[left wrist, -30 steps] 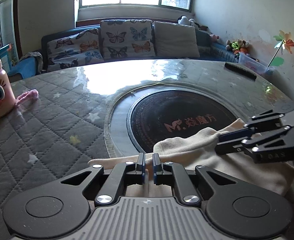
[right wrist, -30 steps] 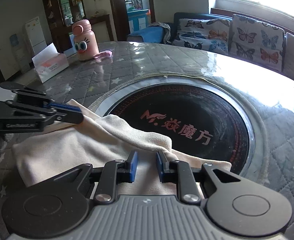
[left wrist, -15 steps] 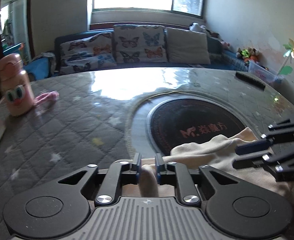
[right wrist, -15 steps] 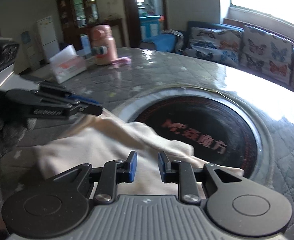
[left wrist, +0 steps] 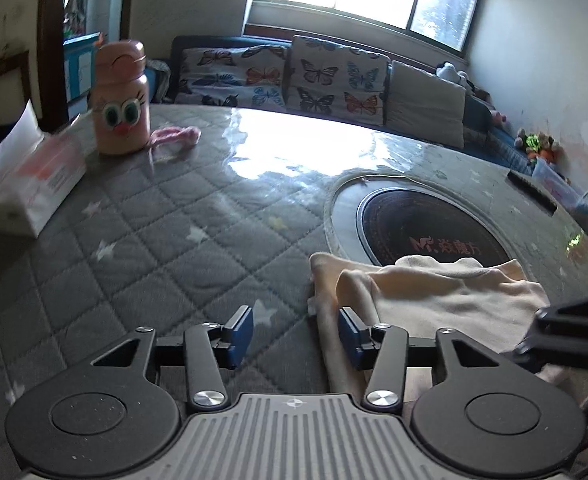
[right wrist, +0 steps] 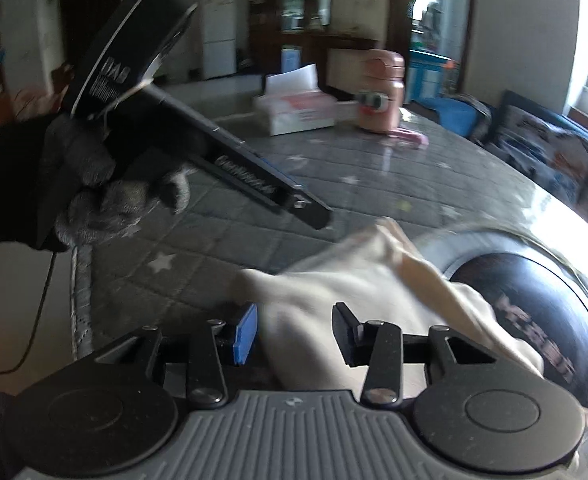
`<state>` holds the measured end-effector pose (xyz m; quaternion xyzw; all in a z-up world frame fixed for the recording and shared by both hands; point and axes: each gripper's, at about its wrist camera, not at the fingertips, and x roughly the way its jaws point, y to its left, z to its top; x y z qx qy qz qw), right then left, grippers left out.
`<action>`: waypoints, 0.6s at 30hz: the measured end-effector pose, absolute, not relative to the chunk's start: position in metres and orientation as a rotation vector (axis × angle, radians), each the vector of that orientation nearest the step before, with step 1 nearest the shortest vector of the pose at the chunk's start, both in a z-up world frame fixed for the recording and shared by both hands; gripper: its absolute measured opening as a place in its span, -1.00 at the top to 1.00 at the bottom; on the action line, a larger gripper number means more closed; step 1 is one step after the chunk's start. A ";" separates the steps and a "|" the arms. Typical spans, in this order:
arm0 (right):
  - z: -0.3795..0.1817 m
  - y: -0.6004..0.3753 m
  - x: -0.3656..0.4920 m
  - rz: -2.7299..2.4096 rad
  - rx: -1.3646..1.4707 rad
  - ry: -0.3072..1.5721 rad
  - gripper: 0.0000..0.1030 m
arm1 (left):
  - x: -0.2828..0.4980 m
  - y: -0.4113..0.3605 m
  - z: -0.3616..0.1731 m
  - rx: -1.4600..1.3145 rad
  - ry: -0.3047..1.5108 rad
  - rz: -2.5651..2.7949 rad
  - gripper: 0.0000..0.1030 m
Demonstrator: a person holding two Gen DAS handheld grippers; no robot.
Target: Fold clothes
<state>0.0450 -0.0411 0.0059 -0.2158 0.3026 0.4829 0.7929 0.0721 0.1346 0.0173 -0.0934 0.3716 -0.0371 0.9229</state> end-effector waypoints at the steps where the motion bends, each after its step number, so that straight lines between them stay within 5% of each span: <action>1: 0.004 -0.035 0.041 1.045 -0.486 0.641 0.19 | 0.072 0.135 0.016 -0.208 0.768 -0.078 -0.04; 7: -0.009 -0.011 0.026 1.019 -0.601 0.596 0.22 | 0.068 0.137 0.012 -0.305 0.799 -0.091 -0.09; 11: -0.009 -0.010 0.027 0.979 -0.584 0.599 0.70 | 0.072 0.135 0.007 -0.374 0.823 -0.096 -0.20; 18: 0.008 -0.031 0.036 0.979 -0.434 0.608 0.82 | 0.081 0.132 0.003 -0.524 0.850 -0.099 -0.35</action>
